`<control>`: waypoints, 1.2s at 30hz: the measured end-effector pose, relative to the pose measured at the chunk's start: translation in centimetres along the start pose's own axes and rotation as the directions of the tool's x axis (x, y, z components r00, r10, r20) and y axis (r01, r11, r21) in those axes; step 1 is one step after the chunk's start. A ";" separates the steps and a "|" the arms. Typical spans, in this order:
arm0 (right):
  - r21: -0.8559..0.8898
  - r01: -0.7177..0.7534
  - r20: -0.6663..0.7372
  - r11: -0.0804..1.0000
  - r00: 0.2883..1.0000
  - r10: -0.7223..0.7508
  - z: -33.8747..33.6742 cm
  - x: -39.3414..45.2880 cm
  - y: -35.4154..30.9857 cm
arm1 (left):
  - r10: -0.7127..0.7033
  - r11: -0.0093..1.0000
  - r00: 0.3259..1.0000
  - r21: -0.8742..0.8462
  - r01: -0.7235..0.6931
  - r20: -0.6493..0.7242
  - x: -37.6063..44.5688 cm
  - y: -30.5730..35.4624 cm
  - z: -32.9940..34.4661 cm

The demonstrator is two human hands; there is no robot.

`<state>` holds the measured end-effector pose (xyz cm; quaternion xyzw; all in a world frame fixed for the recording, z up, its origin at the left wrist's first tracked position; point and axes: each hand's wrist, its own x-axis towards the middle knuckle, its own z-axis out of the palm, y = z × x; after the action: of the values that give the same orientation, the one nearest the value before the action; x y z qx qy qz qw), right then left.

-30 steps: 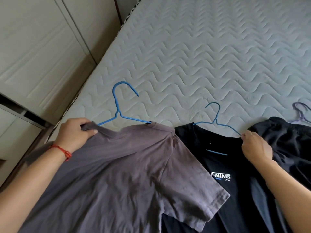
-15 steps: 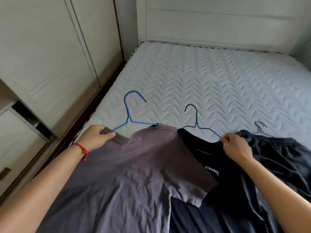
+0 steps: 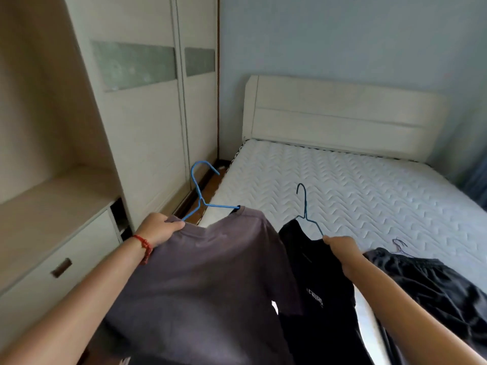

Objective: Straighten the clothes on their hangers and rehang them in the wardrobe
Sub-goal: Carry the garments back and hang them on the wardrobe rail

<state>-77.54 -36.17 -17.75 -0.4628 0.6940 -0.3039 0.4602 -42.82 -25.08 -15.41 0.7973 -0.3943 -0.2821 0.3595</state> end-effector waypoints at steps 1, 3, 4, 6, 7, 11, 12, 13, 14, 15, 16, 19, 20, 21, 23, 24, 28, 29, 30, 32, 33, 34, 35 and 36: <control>0.005 0.009 0.013 1.000 1.000 -0.009 0.4 -1.7 -0.9 | -0.032 0.998 0.999 -0.057 0.032 -0.013 -0.9 0.0 -1.8; -0.006 0.046 0.057 0.999 0.997 -0.045 1.3 -5.1 -2.8 | -0.113 0.970 0.994 -0.215 0.110 -0.001 -3.0 0.1 -5.2; -0.032 0.083 0.079 0.996 0.994 -0.080 1.9 -6.8 -3.9 | -0.146 0.944 0.989 -0.295 0.145 0.019 -4.1 0.3 -6.8; -0.096 0.181 0.103 0.979 0.980 -0.171 3.1 -9.8 -6.1 | -0.178 0.898 0.983 -0.402 0.180 0.044 -6.1 0.9 -9.4; -0.105 0.229 0.114 0.968 0.969 -0.217 3.6 -11.0 -7.2 | -0.189 0.878 0.981 -0.439 0.189 0.044 -6.9 1.2 -10.6; -0.110 0.382 0.184 0.917 0.915 -0.359 5.3 -15.5 -12.3 | -0.183 0.855 0.983 -0.496 0.151 -0.017 -9.3 2.3 -14.1; -0.112 0.415 0.201 0.903 0.899 -0.389 5.7 -16.3 -13.5 | -0.167 0.851 0.985 -0.510 0.126 -0.035 -9.7 2.5 -14.9; -0.110 0.449 0.211 0.887 0.882 -0.421 6.0 -16.9 -14.8 | -0.153 0.844 0.987 -0.526 0.105 -0.048 -10.0 2.8 -15.6; -0.104 0.475 0.220 0.874 0.868 -0.445 6.2 -17.4 -16.0 | -0.141 0.833 0.988 -0.548 0.083 -0.066 -10.3 3.0 -16.4; -0.095 0.500 0.231 0.861 0.852 -0.469 6.4 -17.9 -17.2 | -0.137 0.824 0.987 -0.564 0.063 -0.090 -10.6 3.4 -17.1; -0.080 0.520 0.249 0.851 0.837 -0.488 6.6 -18.2 -18.3 | -0.136 0.818 0.983 -0.574 0.042 -0.123 -10.9 3.8 -17.9; -0.022 0.579 0.293 0.815 0.783 -0.548 7.2 -19.0 -21.1 | -0.111 0.794 0.969 -0.606 -0.047 -0.221 -11.5 5.0 -20.1; -0.008 0.603 0.302 0.798 0.762 -0.573 7.4 -19.3 -21.9 | -0.104 0.789 0.961 -0.610 -0.077 -0.256 -11.7 5.3 -20.8; 0.008 0.624 0.307 0.781 0.742 -0.596 7.7 -19.6 -22.6 | -0.098 0.786 0.951 -0.609 -0.107 -0.294 -11.9 5.5 -21.5; 0.058 0.645 0.317 0.762 0.712 -0.626 8.3 -20.0 -24.1 | -0.091 0.782 0.926 -0.602 -0.161 -0.366 -12.3 5.9 -22.6; 0.083 0.647 0.325 0.758 0.702 -0.634 8.6 -20.3 -24.7 | -0.091 0.779 0.913 -0.599 -0.183 -0.397 -12.6 6.1 -23.2; 0.146 0.650 0.391 0.746 0.654 -0.647 10.7 -22.1 -27.2 | -0.067 0.781 0.862 -0.564 -0.268 -0.502 -13.3 6.3 -25.5; 0.155 0.648 0.407 0.746 0.646 -0.646 11.3 -22.6 -27.9 | -0.050 0.792 0.850 -0.539 -0.286 -0.525 -13.4 6.4 -26.2; 0.166 0.648 0.420 0.743 0.635 -0.648 12.0 -22.9 -28.6 | -0.030 0.808 0.837 -0.506 -0.302 -0.547 -13.4 6.4 -27.0; 0.186 0.658 0.431 0.730 0.613 -0.662 13.7 -23.4 -29.8 | 0.016 0.845 0.812 -0.427 -0.324 -0.584 -13.1 6.2 -28.7; 0.189 0.664 0.432 0.724 0.606 -0.668 14.6 -23.7 -30.4 | 0.036 0.857 0.805 -0.396 -0.330 -0.593 -12.7 5.9 -29.5; 0.188 0.667 0.432 0.721 0.603 -0.671 15.7 -23.8 -31.0 | 0.049 0.865 0.799 -0.375 -0.334 -0.599 -12.3 5.6 -30.4; 0.187 0.668 0.432 0.721 0.603 -0.671 16.7 -23.8 -31.5 | 0.057 0.866 0.794 -0.366 -0.341 -0.605 -11.8 5.3 -31.3; 0.186 0.667 0.430 0.721 0.605 -0.670 17.8 -23.9 -32.1 | 0.060 0.863 0.790 -0.366 -0.348 -0.610 -11.1 4.9 -32.3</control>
<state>-45.95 -26.52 11.02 -0.7455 0.3370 -0.3345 0.4677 -27.13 -6.68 9.13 0.6872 -0.2737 -0.0692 0.6694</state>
